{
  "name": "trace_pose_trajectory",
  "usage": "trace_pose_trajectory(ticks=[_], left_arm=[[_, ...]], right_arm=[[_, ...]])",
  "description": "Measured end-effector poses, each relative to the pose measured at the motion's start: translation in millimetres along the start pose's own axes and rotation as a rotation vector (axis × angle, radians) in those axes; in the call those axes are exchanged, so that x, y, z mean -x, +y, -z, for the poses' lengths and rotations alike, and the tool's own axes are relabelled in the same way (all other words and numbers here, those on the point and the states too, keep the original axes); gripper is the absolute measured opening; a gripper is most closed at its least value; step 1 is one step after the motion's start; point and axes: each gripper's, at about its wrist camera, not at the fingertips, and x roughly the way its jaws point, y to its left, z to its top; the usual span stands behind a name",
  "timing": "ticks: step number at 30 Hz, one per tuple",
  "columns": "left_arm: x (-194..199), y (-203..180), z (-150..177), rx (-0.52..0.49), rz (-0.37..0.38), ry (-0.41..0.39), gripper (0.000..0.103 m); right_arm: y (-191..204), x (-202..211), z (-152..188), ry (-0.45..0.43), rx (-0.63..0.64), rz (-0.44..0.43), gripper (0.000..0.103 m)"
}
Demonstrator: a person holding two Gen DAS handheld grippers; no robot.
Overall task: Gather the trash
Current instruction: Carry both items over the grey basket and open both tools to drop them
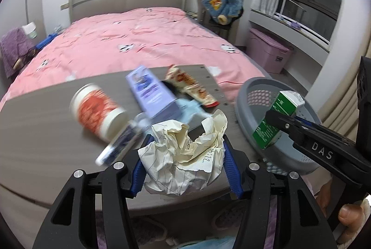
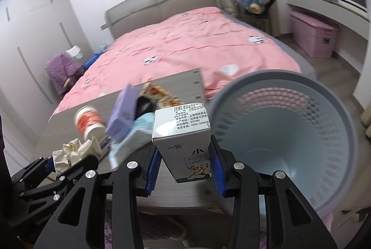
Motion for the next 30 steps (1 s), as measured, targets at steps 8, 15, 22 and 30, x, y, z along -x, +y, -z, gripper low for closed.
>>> trace_pose_trajectory(ticks=[8,15,22,30], left_arm=[[-17,-41,-17,-0.062,0.065,0.001,0.056],[-38,-78,-36,-0.105,0.110,0.013,0.056],[-58,-108,-45,-0.148,0.133,0.035,0.056],[-82,-133,-54,-0.159,0.164,0.061,0.056]], right_arm=[[-46,13,-2,-0.028,-0.054,0.076,0.039],[-83,19,-5,-0.037,-0.106,0.117,0.039],[-115,18,-5,-0.029,-0.155,0.151,0.039],[-129,7,-5,0.003,-0.152,0.154,0.039]])
